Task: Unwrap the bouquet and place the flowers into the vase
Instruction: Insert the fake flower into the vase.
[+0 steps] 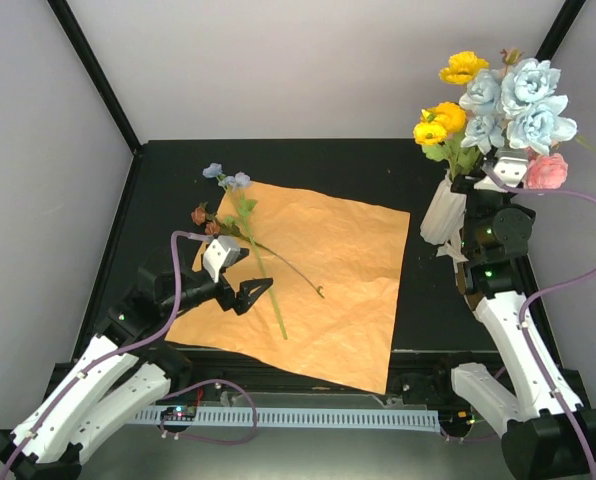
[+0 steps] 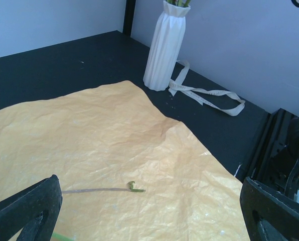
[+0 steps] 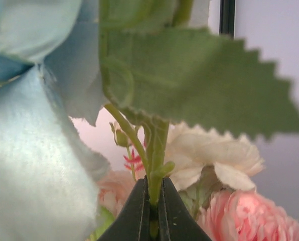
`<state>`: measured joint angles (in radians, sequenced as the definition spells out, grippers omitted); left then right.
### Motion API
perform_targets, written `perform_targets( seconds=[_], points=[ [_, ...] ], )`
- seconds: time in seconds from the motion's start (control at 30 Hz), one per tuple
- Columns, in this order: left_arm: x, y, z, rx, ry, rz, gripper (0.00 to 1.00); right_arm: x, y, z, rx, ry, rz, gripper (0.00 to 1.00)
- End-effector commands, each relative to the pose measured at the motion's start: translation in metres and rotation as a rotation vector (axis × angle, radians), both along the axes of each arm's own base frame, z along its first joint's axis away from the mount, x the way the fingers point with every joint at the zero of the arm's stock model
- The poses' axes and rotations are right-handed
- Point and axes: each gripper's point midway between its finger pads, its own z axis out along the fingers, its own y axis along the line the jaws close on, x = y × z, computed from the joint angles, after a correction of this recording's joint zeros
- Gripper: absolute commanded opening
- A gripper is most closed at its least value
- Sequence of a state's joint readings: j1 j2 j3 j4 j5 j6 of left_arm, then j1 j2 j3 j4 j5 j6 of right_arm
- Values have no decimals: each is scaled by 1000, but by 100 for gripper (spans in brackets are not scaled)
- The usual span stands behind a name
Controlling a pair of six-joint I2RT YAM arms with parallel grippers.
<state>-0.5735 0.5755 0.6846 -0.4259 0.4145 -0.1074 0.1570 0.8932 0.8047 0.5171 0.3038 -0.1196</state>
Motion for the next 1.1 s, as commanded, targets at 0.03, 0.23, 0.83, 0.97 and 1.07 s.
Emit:
perform_targets(
  seconds=[0.03, 0.23, 0.83, 0.97, 1.07],
  points=[
    [-1, 0, 3, 1, -17, -4, 99, 9, -2, -16, 30, 17, 19, 1],
    [0, -1, 2, 3, -15, -3, 99, 23, -9, -56, 55, 110, 6, 1],
    [0, 0, 2, 4, -16, 0, 99, 61, -14, -138, 77, 308, 5, 1],
    [1, 0, 1, 4, -16, 1, 99, 64, -17, -151, 83, 334, -1, 1],
    [1, 0, 2, 5, -16, 0, 99, 66, -17, -157, 88, 350, 1, 2]
  ],
)
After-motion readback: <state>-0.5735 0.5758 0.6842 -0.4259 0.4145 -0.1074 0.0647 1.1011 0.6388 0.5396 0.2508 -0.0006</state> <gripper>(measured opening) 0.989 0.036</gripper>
